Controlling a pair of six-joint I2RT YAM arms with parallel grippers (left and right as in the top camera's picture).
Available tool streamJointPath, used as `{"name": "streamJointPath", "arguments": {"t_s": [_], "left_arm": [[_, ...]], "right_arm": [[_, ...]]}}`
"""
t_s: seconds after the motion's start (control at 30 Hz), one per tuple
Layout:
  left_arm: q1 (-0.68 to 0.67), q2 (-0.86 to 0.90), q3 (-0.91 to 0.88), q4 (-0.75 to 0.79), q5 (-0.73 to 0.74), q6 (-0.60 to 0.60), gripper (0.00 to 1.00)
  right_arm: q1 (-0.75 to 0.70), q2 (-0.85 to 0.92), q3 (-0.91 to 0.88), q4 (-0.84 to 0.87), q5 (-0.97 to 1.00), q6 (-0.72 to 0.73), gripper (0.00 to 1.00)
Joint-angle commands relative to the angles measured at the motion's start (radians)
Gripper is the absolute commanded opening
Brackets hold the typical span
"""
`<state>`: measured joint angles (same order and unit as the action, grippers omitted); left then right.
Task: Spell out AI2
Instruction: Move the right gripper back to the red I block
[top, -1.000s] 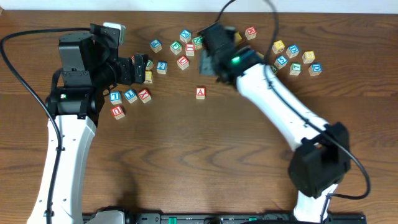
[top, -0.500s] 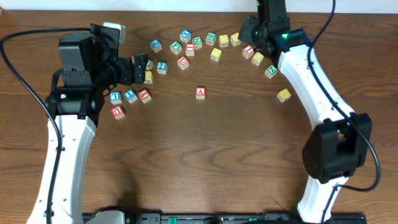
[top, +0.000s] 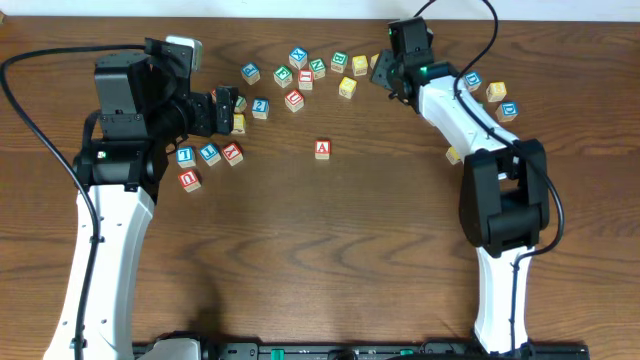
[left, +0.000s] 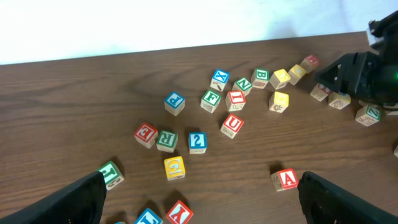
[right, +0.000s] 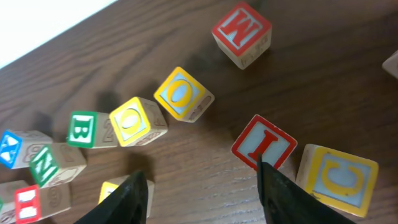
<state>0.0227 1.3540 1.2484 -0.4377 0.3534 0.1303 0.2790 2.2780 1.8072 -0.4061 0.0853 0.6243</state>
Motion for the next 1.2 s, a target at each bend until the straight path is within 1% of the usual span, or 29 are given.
{"name": "streamJointPath", "arguments": {"t_s": [0.0, 0.37, 0.6, 0.8, 1.17], "left_arm": [[0.0, -0.002, 0.026, 0.003, 0.001, -0.008, 0.98], [0.0, -0.002, 0.026, 0.003, 0.001, -0.008, 0.98], [0.0, -0.002, 0.026, 0.003, 0.001, -0.008, 0.98], [0.0, -0.002, 0.026, 0.003, 0.001, -0.008, 0.98], [0.0, -0.002, 0.026, 0.003, 0.001, -0.008, 0.97]], "right_arm": [[0.003, 0.018, 0.013, -0.002, 0.031, 0.019, 0.51], [0.003, 0.039, 0.013, -0.04, 0.044, 0.018, 0.53], [0.003, 0.039, 0.012, -0.086, 0.051, 0.027, 0.51], [0.001, 0.058, 0.012, -0.069, 0.064, 0.055, 0.52], [-0.022, 0.08, 0.012, -0.045, 0.074, 0.06, 0.52]]}}
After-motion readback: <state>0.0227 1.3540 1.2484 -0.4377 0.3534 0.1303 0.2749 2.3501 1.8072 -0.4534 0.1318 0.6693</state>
